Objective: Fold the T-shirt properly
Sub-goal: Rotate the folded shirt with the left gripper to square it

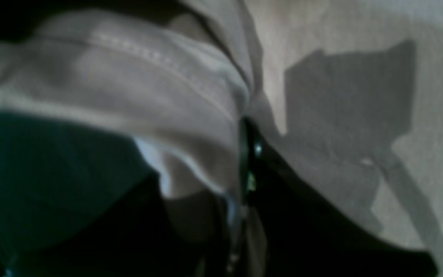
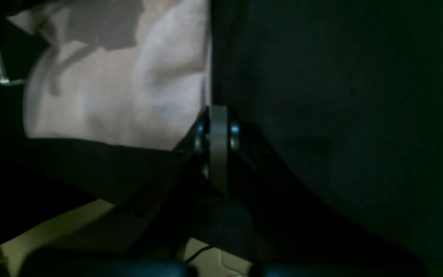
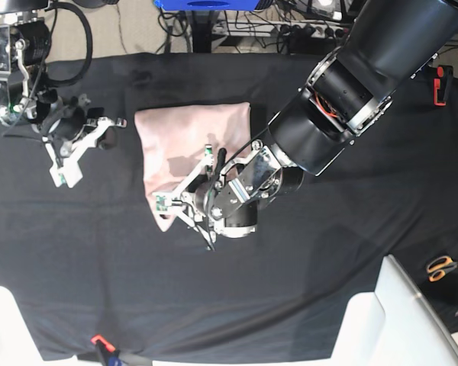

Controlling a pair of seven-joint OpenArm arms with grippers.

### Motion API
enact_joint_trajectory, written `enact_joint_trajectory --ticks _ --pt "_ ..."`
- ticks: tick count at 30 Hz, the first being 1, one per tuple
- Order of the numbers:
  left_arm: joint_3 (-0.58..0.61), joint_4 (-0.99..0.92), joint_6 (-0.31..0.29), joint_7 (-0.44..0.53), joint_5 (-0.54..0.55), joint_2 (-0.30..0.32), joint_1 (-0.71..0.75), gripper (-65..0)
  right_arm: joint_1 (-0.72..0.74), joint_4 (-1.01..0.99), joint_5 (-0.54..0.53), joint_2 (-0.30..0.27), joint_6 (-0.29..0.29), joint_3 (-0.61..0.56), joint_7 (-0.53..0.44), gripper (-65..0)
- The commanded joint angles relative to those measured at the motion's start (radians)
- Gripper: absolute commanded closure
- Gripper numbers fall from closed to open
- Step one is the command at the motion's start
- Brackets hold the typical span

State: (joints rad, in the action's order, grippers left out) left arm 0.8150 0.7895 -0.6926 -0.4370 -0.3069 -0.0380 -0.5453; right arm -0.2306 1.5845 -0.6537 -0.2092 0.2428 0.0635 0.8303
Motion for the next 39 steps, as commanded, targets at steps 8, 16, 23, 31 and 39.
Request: enact_joint_trajectory --ticks 8,16,23,31,39 --pt "-0.001 0.008 -0.006 0.057 0.012 -0.017 -0.02 0.0 0.027 -0.022 -0.015 -0.006 0.003 0.0 -0.016 0.0" --pt "0.045 0.008 -0.006 0.057 0.016 -0.018 -0.031 0.0 0.027 -0.022 -0.015 -0.006 0.003 0.002 -0.018 0.0" --pt "0.05 0.008 -0.006 0.057 0.013 -0.018 -0.04 0.0 0.027 -0.022 -0.015 -0.006 0.003 0.003 -0.018 0.0" --pt "0.045 0.005 -0.006 0.056 0.016 -0.017 -0.063 -7.4 0.026 -0.022 -0.015 -0.006 0.003 0.0 -0.016 0.0" --pt "0.039 0.006 -0.006 0.057 0.016 -0.017 -0.081 -46.1 0.024 -0.022 -0.015 -0.006 0.003 -0.001 -0.013 0.0"
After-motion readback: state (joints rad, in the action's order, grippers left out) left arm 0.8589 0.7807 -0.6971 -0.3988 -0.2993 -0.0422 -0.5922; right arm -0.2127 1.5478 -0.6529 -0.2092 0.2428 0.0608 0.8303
